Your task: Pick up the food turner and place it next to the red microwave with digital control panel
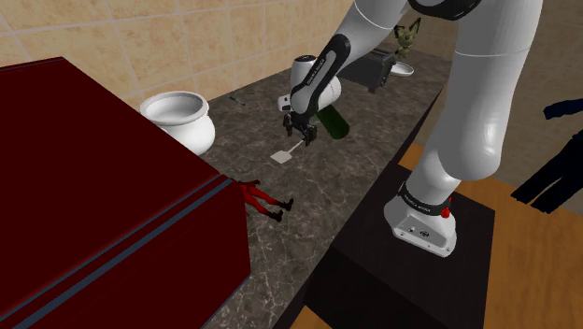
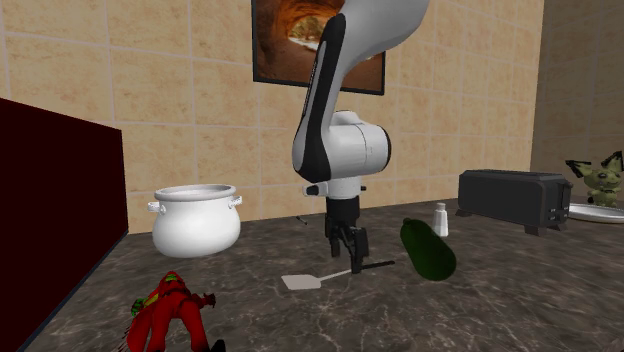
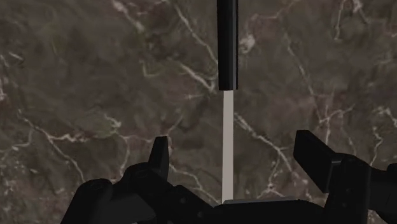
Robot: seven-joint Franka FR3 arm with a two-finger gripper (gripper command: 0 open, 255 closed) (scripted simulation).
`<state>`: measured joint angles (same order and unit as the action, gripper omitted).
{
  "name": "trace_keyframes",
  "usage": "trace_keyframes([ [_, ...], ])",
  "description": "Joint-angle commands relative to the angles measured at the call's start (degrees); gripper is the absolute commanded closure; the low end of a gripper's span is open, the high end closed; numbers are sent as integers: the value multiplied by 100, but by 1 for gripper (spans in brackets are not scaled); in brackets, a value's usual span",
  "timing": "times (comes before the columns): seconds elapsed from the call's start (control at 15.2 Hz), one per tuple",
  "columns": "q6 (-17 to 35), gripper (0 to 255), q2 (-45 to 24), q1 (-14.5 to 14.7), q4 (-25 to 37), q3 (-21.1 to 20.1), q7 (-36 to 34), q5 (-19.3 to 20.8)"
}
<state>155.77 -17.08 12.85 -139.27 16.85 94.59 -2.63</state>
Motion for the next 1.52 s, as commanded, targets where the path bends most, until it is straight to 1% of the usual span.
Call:
trace_keyframes([
  [0.0, 126, 0, -123, -30, -3, -47, 38, -65],
  [0.46, 125, 0, -122, -30, -4, -47, 37, -63],
  [0.53, 125, 255, -122, -30, -4, -47, 37, -63],
  [1.12, 125, 255, -122, -30, -4, -47, 37, -63],
  [1.45, -231, 255, 287, 76, -45, 98, -96, 149],
])
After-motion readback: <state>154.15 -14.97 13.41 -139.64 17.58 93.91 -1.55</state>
